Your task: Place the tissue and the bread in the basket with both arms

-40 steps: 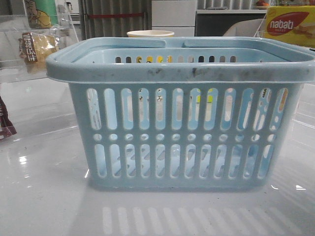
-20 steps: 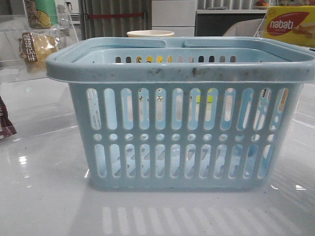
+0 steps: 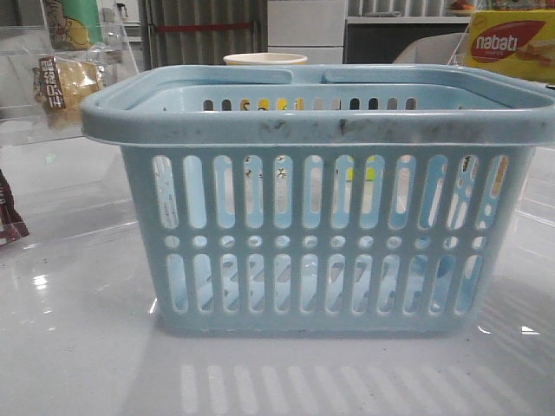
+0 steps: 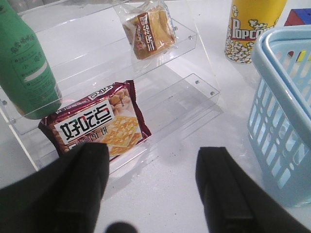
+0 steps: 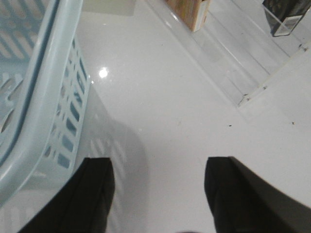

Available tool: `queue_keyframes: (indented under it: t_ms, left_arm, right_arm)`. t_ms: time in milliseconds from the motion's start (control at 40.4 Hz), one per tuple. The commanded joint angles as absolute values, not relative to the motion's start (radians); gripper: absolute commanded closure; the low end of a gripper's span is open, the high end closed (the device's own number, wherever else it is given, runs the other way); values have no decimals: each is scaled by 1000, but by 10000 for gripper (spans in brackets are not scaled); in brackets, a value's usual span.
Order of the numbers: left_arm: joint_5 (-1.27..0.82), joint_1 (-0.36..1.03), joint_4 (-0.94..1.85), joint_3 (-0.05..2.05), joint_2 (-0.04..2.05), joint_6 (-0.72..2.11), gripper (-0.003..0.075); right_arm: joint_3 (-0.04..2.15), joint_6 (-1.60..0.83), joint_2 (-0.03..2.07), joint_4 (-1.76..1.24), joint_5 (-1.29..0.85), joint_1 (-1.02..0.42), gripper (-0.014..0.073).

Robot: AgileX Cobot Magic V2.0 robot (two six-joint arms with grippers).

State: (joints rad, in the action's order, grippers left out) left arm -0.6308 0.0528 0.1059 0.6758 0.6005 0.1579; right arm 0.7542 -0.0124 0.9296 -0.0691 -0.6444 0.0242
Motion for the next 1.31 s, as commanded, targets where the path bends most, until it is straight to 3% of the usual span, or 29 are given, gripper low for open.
queue_keyframes:
  t_ms: [0, 421, 867, 1287]
  left_arm:
    - [-549, 52, 123, 703, 610, 151, 288]
    - [-548, 52, 123, 703, 610, 151, 339]
    - [-548, 52, 127, 703, 610, 151, 339]
    - [-548, 52, 136, 703, 610, 151, 339]
  right_arm:
    - [851, 7, 994, -66, -560, 77, 75]
    - [1185, 0, 1346, -61, -600, 269, 75]
    - [1425, -13, 1634, 54, -601, 271, 75]
    - [1450, -13, 1740, 55, -537, 271, 75]
